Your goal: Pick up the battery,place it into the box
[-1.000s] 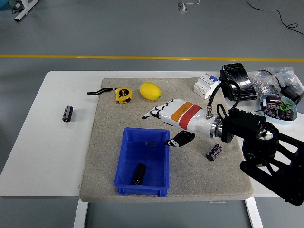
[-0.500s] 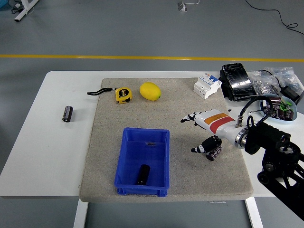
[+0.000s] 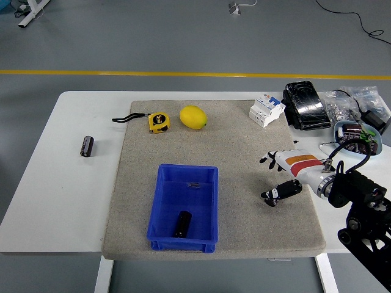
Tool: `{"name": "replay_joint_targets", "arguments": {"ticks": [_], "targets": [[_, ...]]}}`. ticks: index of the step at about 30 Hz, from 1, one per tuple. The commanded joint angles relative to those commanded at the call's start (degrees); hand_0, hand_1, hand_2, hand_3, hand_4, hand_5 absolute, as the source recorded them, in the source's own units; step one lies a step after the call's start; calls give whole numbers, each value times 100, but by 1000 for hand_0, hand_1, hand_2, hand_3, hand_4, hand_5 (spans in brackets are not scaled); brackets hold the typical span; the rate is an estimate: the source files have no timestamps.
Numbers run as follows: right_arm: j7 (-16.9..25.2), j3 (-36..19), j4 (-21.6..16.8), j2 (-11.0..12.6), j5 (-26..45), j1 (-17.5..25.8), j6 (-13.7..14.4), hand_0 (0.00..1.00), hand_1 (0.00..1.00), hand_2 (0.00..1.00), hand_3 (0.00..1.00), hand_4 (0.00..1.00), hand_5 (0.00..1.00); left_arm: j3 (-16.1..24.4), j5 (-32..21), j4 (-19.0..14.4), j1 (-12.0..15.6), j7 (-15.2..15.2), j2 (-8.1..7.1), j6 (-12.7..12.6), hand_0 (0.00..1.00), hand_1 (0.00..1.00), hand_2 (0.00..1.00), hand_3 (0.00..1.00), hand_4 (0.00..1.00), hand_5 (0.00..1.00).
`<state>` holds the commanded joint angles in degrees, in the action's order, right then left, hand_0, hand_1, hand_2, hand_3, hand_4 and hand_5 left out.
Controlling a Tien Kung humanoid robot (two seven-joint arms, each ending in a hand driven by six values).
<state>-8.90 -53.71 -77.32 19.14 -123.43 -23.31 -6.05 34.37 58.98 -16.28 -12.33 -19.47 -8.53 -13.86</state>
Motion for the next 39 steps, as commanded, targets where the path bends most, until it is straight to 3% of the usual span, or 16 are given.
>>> {"name": "replay_joint_targets", "arguments": {"ticks": [15,30,39], "targets": [[-185,-423,136,-47,-329,442,-98,392,449,544,725,998,508,33,74,-9,42,-30,12,36,612,555,597,616,617,665],[-341,-538,-360,-46,-199,513,-345,401,448,551,730,998,545,-2,35,-6,4,-11,6,32,613,554,603,616,617,667],[-370,-516,-99,-157,-243,526,-368,412,458,562,738,998,555,-15,17,-5,-11,-2,6,27,613,551,600,616,617,666]]}}
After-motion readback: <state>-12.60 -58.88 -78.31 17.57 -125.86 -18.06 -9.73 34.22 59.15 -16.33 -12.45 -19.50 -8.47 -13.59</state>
